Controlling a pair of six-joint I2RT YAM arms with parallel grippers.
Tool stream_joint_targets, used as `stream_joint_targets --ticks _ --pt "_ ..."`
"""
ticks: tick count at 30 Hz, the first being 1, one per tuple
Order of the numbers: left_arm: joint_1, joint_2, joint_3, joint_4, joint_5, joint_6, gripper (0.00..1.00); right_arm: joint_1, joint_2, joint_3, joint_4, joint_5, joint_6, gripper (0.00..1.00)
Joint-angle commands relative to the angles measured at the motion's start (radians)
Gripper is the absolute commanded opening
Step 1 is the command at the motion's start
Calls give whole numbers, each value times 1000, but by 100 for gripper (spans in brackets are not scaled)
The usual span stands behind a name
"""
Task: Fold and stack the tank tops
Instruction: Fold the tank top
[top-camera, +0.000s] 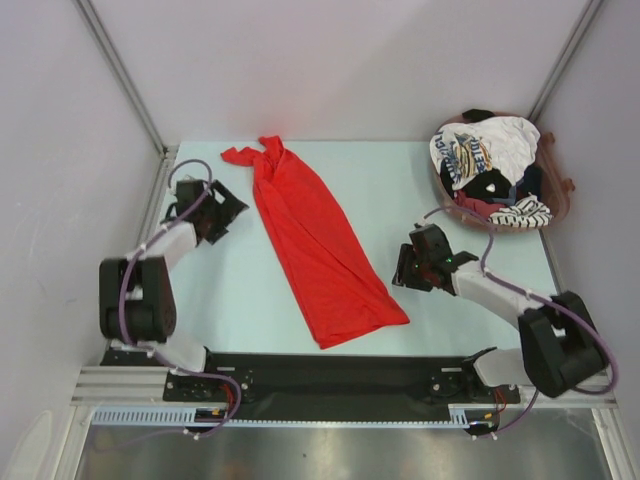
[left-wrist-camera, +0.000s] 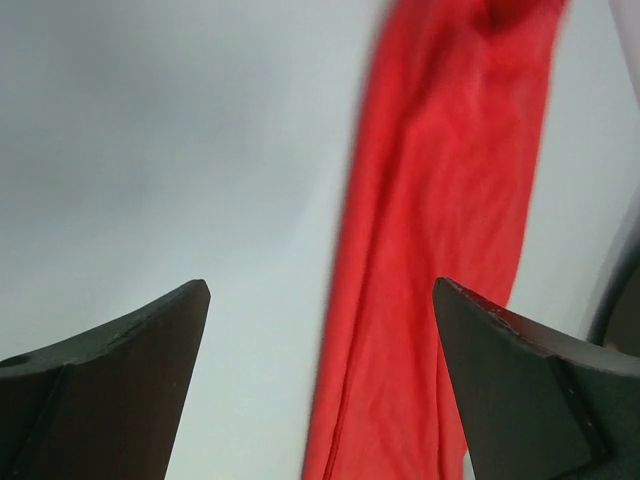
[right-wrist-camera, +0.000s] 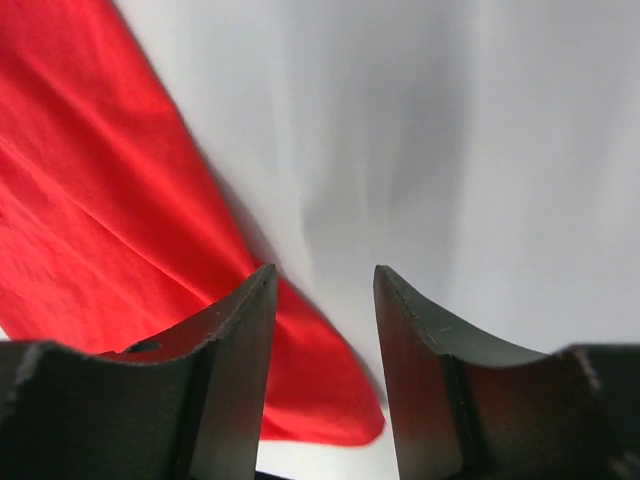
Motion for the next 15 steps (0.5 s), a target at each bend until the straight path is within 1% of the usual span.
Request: stream_joint_targets --ticks 1,2,3,6,7,8,9,10,11,12,13,14,15 --pt "-142 -271 -197 25 0 95 100 -3 131 115 134 -143 -95 48" --pt "-168 -324 -247 22 -2 91 100 -3 161 140 160 -157 -107 48" --pt "-213 -421 -333 26 12 80 100 -6 231 189 174 -189 -122 48" --pt "-276 -561 -437 -15 9 46 100 -23 339 279 205 -222 -144 49" --pt "-317 -650 -488 -36 -15 22 99 -28 376 350 200 -219 -149 50" --pt "-337 -693 -514 -55 -29 6 99 -35 456 396 197 -222 -156 51" --pt "-357 -736 -543 -69 -32 -7 98 -49 494 434 200 -235 -164 52" --pt "-403 -808 -594 -75 -45 -42 98 -54 541 530 193 -257 -169 53" --pt "-427 -836 -617 -79 -55 -59 98 -57 621 577 194 -269 -175 53" --pt "-482 -868 -655 -84 -68 -96 98 -60 667 623 200 -284 -179 54" --pt "-509 -872 -671 -83 -81 -113 98 -60 710 733 200 -310 -182 55" --pt "-532 -867 -682 -78 -85 -130 97 -61 751 784 190 -321 -182 56" --pt "-579 -844 -692 -73 -88 -156 97 -67 847 851 176 -349 -172 56"
